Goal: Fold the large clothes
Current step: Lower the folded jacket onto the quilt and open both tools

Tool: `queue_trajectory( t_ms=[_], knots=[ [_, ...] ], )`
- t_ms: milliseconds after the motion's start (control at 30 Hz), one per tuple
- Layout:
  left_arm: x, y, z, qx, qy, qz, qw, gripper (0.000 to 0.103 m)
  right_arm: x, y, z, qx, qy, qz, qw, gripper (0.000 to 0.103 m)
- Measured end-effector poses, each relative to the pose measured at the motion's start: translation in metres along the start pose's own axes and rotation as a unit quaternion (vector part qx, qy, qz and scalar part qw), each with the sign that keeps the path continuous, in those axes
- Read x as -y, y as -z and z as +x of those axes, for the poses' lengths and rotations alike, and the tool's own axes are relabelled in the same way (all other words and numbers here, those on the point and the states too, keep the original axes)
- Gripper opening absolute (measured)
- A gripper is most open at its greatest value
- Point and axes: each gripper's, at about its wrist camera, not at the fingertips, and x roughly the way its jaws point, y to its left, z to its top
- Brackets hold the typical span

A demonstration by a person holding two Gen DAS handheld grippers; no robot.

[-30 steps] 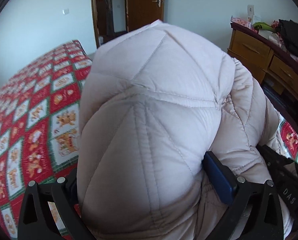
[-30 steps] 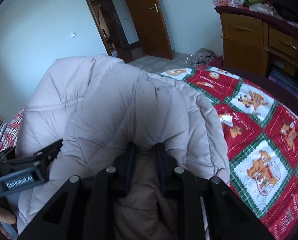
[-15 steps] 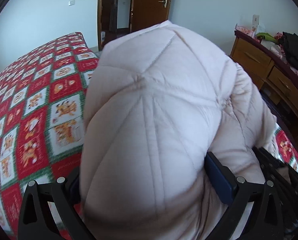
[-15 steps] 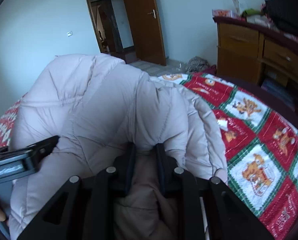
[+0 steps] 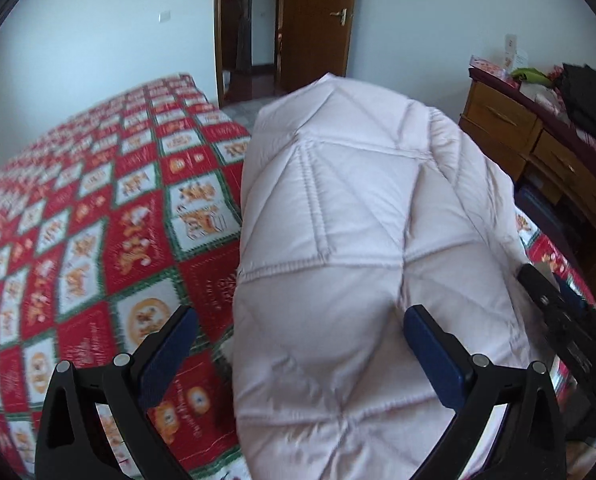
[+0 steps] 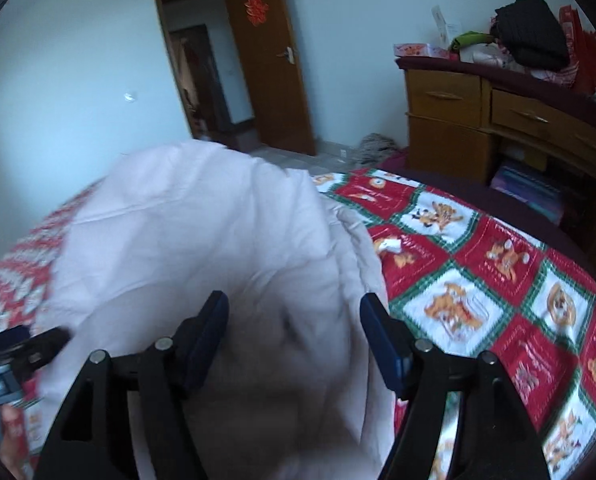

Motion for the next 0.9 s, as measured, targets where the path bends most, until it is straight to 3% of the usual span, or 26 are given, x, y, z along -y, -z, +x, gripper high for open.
queue_trajectory(
  t_ms=[133,300,667,900],
  knots=[
    [0.006,0.013,-0.022,0.028,-0.006,0.027,0.9992,0.102,-0.005,0.018,-0.036,-0.003,-0.030,-0.016,0.999,0.072],
    [0.009,0.038,-0.037,0.029,-0.011,0.032,0.9990,0.102,-0.004,0.039,-0.055,-0.025,-0.043,-0.031,0.998,0.072],
    [0.020,0.099,-0.055,-0.015,-0.028,0.041,0.9987,0.102,0.006,0.074,-0.085,-0.089,-0.039,-0.031,0.995,0.072],
    [0.023,0.132,-0.069,-0.055,-0.035,0.049,0.9966,0.102,0.005,0.084,-0.114,-0.104,-0.047,-0.036,0.993,0.077]
  ],
)
